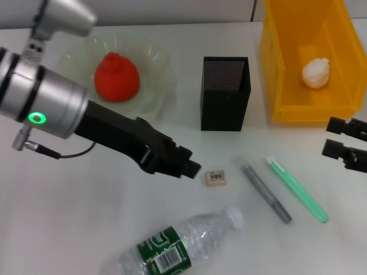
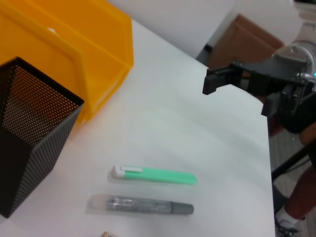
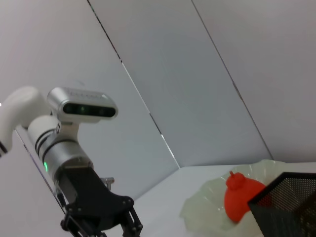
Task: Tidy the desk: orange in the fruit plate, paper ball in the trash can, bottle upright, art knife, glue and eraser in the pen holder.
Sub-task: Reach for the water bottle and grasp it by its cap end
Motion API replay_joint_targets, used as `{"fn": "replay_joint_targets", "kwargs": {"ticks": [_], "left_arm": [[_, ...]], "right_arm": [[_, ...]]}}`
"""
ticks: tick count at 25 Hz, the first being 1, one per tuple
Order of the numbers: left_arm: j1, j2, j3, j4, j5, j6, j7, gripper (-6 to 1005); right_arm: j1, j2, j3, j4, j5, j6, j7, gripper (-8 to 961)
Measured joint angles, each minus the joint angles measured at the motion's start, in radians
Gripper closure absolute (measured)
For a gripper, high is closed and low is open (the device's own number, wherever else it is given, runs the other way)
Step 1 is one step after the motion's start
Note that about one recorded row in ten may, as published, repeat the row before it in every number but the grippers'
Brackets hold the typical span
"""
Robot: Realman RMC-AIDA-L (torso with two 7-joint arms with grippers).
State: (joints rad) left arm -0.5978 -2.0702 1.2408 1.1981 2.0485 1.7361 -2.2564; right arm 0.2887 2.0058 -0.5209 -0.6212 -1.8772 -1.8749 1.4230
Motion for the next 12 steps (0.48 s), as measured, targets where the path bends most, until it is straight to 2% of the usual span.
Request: {"fn": "replay_joint_targets", "kwargs": {"ticks": [7, 10, 12], "left_arm": [[-0.027, -0.002, 0.051, 0.001, 0.006, -0.028, -0.054, 578], [-0.035, -0.002, 0.060, 0.001, 0.009, -0.037, -0.065, 348], [-0.037, -0.002, 0.060, 0.001, 0.009, -0.038, -0.067, 308]], "right_arm": [[-0.022, -0.011, 0.027, 0.000, 0.000, 0.006, -0.024, 144], [-0.023, -0.014, 0.020, -0.001, -0.001, -0.003, -0.052, 144], [-0.023, -0.015, 0.019, -0.003, -0.001, -0.004, -0.058, 144]]}}
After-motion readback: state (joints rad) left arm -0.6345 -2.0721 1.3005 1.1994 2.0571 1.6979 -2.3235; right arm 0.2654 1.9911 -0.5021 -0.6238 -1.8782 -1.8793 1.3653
